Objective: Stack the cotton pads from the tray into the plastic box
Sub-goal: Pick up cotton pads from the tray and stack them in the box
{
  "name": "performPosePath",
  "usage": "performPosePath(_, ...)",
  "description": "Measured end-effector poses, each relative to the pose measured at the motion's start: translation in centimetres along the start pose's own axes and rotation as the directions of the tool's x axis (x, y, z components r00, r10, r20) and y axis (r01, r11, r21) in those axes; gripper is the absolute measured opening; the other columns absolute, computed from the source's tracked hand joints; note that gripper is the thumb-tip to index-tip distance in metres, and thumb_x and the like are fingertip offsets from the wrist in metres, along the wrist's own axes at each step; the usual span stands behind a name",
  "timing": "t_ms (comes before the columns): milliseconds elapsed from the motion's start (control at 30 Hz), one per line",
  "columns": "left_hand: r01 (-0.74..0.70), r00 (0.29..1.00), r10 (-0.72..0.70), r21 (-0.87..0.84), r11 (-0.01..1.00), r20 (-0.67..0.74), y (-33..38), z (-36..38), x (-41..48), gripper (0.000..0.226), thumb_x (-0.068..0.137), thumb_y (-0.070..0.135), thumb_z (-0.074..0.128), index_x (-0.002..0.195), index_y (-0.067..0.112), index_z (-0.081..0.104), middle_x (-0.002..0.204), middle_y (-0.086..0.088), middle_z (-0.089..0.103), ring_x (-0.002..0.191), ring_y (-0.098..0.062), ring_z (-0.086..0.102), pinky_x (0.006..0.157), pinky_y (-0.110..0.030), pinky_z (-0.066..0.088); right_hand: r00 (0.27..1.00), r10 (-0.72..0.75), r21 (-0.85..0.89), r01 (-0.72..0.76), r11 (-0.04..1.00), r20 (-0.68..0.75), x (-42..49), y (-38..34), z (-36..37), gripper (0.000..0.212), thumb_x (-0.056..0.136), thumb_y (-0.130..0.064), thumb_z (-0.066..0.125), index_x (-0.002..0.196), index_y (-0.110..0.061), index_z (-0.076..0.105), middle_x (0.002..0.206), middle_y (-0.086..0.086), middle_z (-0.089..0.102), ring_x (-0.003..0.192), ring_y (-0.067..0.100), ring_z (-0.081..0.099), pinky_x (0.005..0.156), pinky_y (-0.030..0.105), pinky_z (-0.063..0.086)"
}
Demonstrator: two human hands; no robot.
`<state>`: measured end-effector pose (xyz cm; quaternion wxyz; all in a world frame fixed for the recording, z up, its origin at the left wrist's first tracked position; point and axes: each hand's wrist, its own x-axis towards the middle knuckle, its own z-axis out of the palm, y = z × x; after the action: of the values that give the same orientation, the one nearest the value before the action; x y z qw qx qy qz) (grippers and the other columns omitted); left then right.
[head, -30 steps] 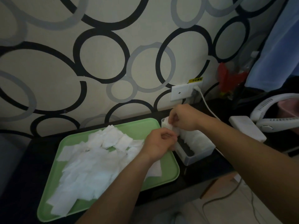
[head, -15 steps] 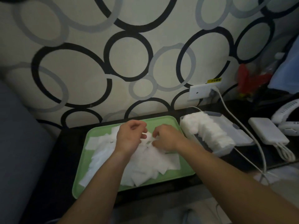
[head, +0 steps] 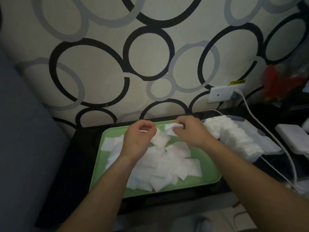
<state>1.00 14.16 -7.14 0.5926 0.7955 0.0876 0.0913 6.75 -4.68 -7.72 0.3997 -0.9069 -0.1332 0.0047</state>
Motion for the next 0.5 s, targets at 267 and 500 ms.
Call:
performPosePath(267,-0.061,0.962,0.081,-0.082,0.995,0.262,0.7,0.4,-0.8,0.038,0.082,0.011,0.081,0.117,0.016,0.069,0.102,-0.002,0.075,0.091,-0.015,0.071,0.077,-0.025,0.059,0.989,-0.088,0.418,0.032,0.908,0.115,-1.5,-1.9,-0.7,0.023,0.077,-0.009,0.081,0.099,-0.014,0.075,0.087,0.006,0.076,0.085,0.021,0.073,0.078,0.035,0.058)
performPosePath(500,0.112,0.994,-0.106,-0.242,0.964,0.038,0.7,-0.1,-0.4,0.011,0.088,0.004,0.072,0.094,0.013,0.069,0.091,-0.009,0.075,0.069,-0.015,0.072,0.066,-0.025,0.059,0.988,0.147,0.327,-0.125,0.937,-0.042,-0.2,-0.4,0.5,0.015,0.096,-0.023,0.06,0.09,-0.017,0.072,0.081,-0.003,0.073,0.072,0.012,0.066,0.07,0.028,0.051)
